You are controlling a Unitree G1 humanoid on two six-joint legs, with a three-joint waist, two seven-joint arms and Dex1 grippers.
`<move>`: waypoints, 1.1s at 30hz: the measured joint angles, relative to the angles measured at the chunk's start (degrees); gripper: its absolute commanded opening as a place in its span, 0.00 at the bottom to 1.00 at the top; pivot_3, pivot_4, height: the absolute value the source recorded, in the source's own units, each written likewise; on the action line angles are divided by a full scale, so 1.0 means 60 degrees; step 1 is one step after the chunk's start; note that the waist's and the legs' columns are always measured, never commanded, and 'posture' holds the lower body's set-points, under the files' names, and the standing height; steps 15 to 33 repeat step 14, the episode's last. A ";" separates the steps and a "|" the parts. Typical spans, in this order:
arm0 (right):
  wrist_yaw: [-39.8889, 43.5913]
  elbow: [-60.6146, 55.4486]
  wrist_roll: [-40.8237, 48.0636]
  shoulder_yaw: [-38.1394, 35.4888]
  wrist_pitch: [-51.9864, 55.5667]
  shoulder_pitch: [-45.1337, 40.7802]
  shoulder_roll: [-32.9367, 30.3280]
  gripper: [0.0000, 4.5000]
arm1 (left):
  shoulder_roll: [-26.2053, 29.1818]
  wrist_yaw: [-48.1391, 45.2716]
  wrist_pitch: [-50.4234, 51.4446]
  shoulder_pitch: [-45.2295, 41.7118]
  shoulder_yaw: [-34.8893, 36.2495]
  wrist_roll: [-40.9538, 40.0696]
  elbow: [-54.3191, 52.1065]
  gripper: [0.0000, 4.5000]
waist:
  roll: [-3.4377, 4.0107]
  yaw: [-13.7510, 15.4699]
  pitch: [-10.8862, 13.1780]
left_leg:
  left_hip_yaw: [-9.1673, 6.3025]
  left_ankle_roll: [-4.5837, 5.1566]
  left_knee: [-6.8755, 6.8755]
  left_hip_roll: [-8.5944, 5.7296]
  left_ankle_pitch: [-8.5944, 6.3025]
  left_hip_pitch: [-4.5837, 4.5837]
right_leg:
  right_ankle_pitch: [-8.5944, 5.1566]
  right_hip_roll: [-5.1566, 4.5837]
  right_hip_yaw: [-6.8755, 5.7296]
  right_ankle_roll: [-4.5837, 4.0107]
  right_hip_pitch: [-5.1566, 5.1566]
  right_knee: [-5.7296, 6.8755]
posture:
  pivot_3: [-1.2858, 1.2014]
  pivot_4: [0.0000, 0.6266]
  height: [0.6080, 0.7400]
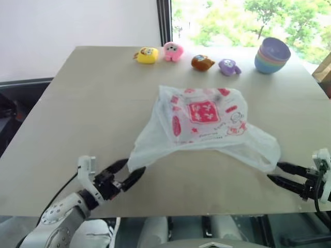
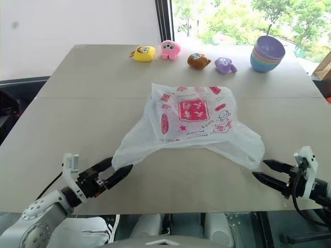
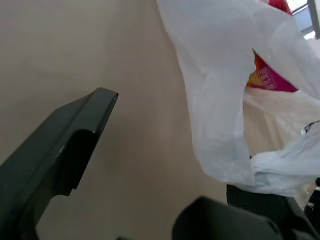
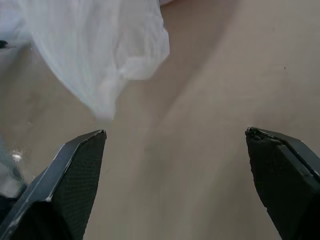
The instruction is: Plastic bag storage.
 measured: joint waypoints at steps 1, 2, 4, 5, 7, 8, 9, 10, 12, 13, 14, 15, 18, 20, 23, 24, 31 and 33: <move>0.0062 0.0284 -0.0423 0.0051 -0.0800 -0.0014 0.0144 1.00 | 0.0000 -0.0091 -0.0425 0.0138 -0.0031 0.0310 0.0098 0.98 | -0.0002 0.0000 -0.0004 | 0.0004 0.0001 -0.0004 0.0000 -0.0001 0.0001 | 0.0000 -0.0001 0.0002 0.0000 -0.0001 -0.0006 | 0.52 0.24 1.00; 0.0153 0.0778 -0.0988 0.0106 -0.1776 -0.0008 0.0266 1.00 | -0.0021 -0.0219 -0.1074 0.0265 -0.0068 0.0707 0.0366 0.98 | 0.0000 0.0005 -0.0011 | 0.0011 0.0004 -0.0005 -0.0002 -0.0002 0.0003 | 0.0000 -0.0003 0.0008 -0.0001 0.0000 -0.0008 | 0.52 0.24 1.00; 0.0252 0.1563 -0.1535 0.0122 -0.3009 -0.0104 0.0478 1.00 | -0.0050 -0.0362 -0.2000 0.0403 -0.0070 0.1219 0.0800 0.98 | 0.0015 0.0012 -0.0020 | 0.0023 0.0007 -0.0010 0.0002 -0.0004 0.0006 | 0.0000 -0.0007 0.0020 -0.0002 -0.0007 -0.0004 | 0.52 0.24 1.00; 0.0289 0.1799 -0.1614 0.0122 -0.3274 -0.0201 0.0542 1.00 | -0.0058 -0.0405 -0.2211 0.0396 -0.0070 0.1331 0.0937 0.98 | 0.0010 0.0011 -0.0027 | 0.0024 0.0007 -0.0011 0.0003 -0.0004 0.0014 | 0.0000 0.0000 0.0020 -0.0002 -0.0005 -0.0003 | 0.52 0.24 1.00; 0.0442 0.3068 -0.1885 0.0111 -0.4317 -0.0694 0.0614 1.00 | -0.0079 -0.0477 -0.3207 0.0341 -0.0031 0.1788 0.1571 0.98 | 0.0019 -0.0008 -0.0034 | 0.0039 0.0008 -0.0011 0.0004 -0.0003 0.0022 | 0.0001 0.0002 0.0035 -0.0005 -0.0005 0.0001 | 0.52 0.24 1.00; 0.0466 0.3290 -0.1934 0.0106 -0.4485 -0.0750 0.0614 1.00 | -0.0079 -0.0482 -0.3366 0.0331 0.0021 0.1865 0.1699 0.98 | 0.0025 -0.0009 -0.0038 | 0.0044 0.0008 -0.0012 0.0005 -0.0004 0.0025 | 0.0001 0.0002 0.0040 -0.0005 -0.0006 0.0005 | 0.52 0.24 1.00; 0.0571 0.3632 -0.1970 0.0106 -0.4758 -0.0892 0.0613 1.00 | -0.0076 -0.0552 -0.3656 0.0293 0.0137 0.1920 0.1969 0.98 | 0.0030 -0.0009 -0.0041 | 0.0046 0.0008 -0.0015 0.0006 -0.0004 0.0026 | 0.0001 0.0003 0.0043 -0.0005 -0.0009 0.0005 | 0.52 0.24 1.00; 0.0613 0.3927 -0.1987 0.0096 -0.4945 -0.1057 0.0605 1.00 | -0.0057 -0.0645 -0.3895 0.0234 0.0245 0.1951 0.2231 0.98 | 0.0033 -0.0011 -0.0042 | 0.0053 0.0008 -0.0015 0.0007 -0.0003 0.0025 | 0.0001 0.0004 0.0050 -0.0006 -0.0015 0.0010 | 0.52 0.24 1.00; 0.0792 0.4393 -0.1980 0.0092 -0.5223 -0.1352 0.0546 1.00 | -0.0021 -0.0919 -0.4341 0.0140 0.0441 0.1942 0.2697 0.98 | 0.0032 -0.0010 -0.0042 | 0.0057 0.0008 -0.0014 0.0008 -0.0004 0.0023 | 0.0001 0.0003 0.0052 -0.0005 -0.0017 0.0010 | 0.52 0.24 1.00; 0.0881 0.4538 -0.1971 0.0092 -0.5307 -0.1419 0.0499 1.00 | 0.0010 -0.1055 -0.4525 0.0111 0.0524 0.1934 0.2876 0.98 | 0.0031 -0.0003 -0.0042 | 0.0057 0.0010 -0.0014 0.0010 -0.0005 0.0020 | 0.0001 0.0001 0.0052 -0.0006 -0.0018 0.0008 | 0.52 0.24 1.00; 0.0968 0.4679 -0.1963 0.0089 -0.5363 -0.1466 0.0467 1.00 | 0.0081 -0.1219 -0.4750 0.0057 0.0564 0.1929 0.3074 0.98 | 0.0030 0.0004 -0.0041 | 0.0059 0.0016 -0.0015 0.0010 -0.0008 0.0019 | 0.0001 -0.0002 0.0053 -0.0005 -0.0018 0.0006 | 0.52 0.24 1.00; 0.0968 0.4679 -0.1963 0.0089 -0.5363 -0.1466 0.0467 1.00 | 0.0081 -0.1219 -0.4750 0.0057 0.0564 0.1929 0.3074 0.98 | 0.0030 0.0004 -0.0041 | 0.0059 0.0016 -0.0015 0.0010 -0.0008 0.0019 | 0.0001 -0.0002 0.0053 -0.0005 -0.0018 0.0006 | 0.52 0.24 1.00; 0.0968 0.4679 -0.1963 0.0089 -0.5363 -0.1466 0.0467 1.00 | 0.0081 -0.1219 -0.4750 0.0057 0.0564 0.1929 0.3074 0.98 | 0.0030 0.0004 -0.0041 | 0.0059 0.0016 -0.0015 0.0010 -0.0008 0.0019 | 0.0001 -0.0002 0.0053 -0.0005 -0.0018 0.0006 | 0.52 0.24 1.00; 0.0968 0.4679 -0.1963 0.0089 -0.5363 -0.1466 0.0467 1.00 | 0.0081 -0.1219 -0.4750 0.0057 0.0564 0.1929 0.3074 0.98 | 0.0030 0.0004 -0.0041 | 0.0059 0.0016 -0.0015 0.0010 -0.0008 0.0019 | 0.0001 -0.0002 0.0053 -0.0005 -0.0018 0.0006 | 0.52 0.24 1.00; 0.0968 0.4679 -0.1963 0.0089 -0.5363 -0.1466 0.0467 1.00 | 0.0081 -0.1219 -0.4750 0.0057 0.0564 0.1929 0.3074 0.98 | 0.0030 0.0004 -0.0041 | 0.0059 0.0016 -0.0015 0.0010 -0.0008 0.0019 | 0.0001 -0.0002 0.0053 -0.0005 -0.0018 0.0006 | 0.52 0.24 1.00; 0.0968 0.4679 -0.1963 0.0089 -0.5363 -0.1466 0.0467 1.00 | 0.0081 -0.1219 -0.4750 0.0057 0.0564 0.1929 0.3074 0.98 | 0.0030 0.0004 -0.0041 | 0.0059 0.0016 -0.0015 0.0010 -0.0008 0.0019 | 0.0001 -0.0002 0.0053 -0.0005 -0.0018 0.0006 | 0.52 0.24 1.00; 0.0968 0.4679 -0.1963 0.0089 -0.5363 -0.1466 0.0467 1.00 | 0.0081 -0.1219 -0.4750 0.0057 0.0564 0.1929 0.3074 0.98 | 0.0030 0.0004 -0.0041 | 0.0059 0.0016 -0.0015 0.0010 -0.0008 0.0019 | 0.0001 -0.0002 0.0053 -0.0005 -0.0018 0.0006 | 0.52 0.24 1.00; 0.0968 0.4679 -0.1963 0.0089 -0.5363 -0.1466 0.0467 1.00 | 0.0081 -0.1219 -0.4750 0.0057 0.0564 0.1929 0.3074 0.98 | 0.0030 0.0004 -0.0041 | 0.0059 0.0016 -0.0015 0.0010 -0.0008 0.0019 | 0.0001 -0.0002 0.0053 -0.0005 -0.0018 0.0006 | 0.52 0.24 1.00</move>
